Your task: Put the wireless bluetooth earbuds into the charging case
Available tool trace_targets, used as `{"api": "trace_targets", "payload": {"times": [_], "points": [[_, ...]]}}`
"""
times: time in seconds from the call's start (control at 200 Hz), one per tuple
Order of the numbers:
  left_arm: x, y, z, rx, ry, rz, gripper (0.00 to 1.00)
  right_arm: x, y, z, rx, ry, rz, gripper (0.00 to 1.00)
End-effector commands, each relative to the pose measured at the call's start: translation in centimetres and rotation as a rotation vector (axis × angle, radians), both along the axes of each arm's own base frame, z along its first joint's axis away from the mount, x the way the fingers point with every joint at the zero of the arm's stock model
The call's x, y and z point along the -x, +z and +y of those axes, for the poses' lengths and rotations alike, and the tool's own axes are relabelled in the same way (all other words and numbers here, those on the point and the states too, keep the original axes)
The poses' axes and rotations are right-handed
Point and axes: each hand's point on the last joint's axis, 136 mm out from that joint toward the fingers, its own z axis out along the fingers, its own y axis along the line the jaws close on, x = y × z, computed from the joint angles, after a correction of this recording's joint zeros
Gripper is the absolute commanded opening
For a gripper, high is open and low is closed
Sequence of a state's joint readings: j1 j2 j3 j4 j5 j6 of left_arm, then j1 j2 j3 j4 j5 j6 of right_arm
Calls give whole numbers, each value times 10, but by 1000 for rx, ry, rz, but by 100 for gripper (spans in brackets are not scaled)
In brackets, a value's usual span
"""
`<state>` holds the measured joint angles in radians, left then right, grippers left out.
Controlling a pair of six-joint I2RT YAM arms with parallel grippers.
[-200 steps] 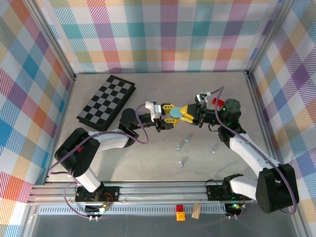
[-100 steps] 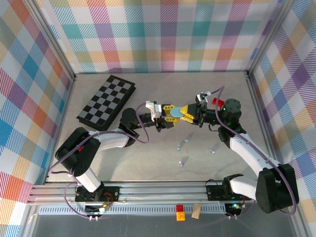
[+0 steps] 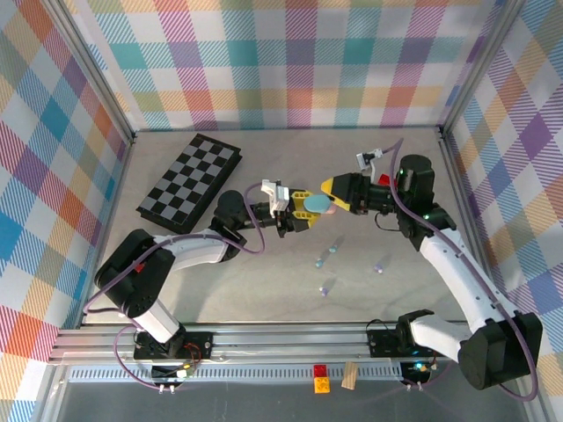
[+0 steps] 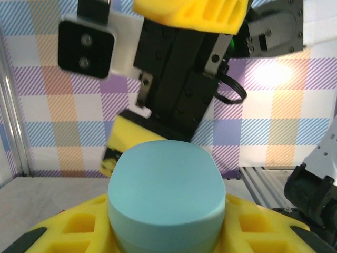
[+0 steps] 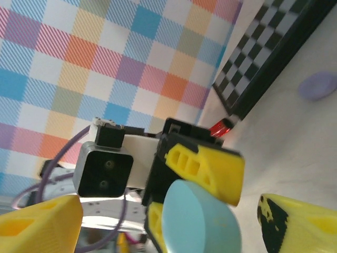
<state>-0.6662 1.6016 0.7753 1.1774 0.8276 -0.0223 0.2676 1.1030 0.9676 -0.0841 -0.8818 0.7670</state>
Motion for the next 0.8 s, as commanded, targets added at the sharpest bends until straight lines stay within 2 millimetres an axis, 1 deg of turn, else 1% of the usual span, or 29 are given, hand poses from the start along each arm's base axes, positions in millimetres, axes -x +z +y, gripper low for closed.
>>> {"api": "trace_targets", "payload": {"times": [0.0,0.09,0.14,0.235,0.3,0.355,0.43,0.52,0.63,0.705,0.795], "points": [[15,7,11,-24,-38,-5,25,10,-12,-10,228,25,-257,89],[20,-1,13,-75,-49,27,25,18,-9,-8,351,74,-430,89],[22,-4,15,-93,-44,35,25,27,-8,-2,396,131,-536,89],[27,-3,18,-110,-50,49,25,42,-6,12,446,213,-739,91],[28,-1,18,-119,-58,61,25,50,-7,22,456,264,-830,91],[30,2,18,-117,-62,64,25,54,-12,29,479,300,-887,91],[32,5,19,-114,-69,62,25,49,-20,35,529,307,-913,92],[33,8,20,-112,-73,60,25,39,-26,34,573,280,-904,92],[36,9,21,-111,-79,53,25,28,-24,33,587,215,-900,89],[37,8,21,-114,-80,53,25,24,-19,32,580,176,-905,87],[38,9,22,-111,-81,49,25,20,-19,28,606,151,-912,86]]}}
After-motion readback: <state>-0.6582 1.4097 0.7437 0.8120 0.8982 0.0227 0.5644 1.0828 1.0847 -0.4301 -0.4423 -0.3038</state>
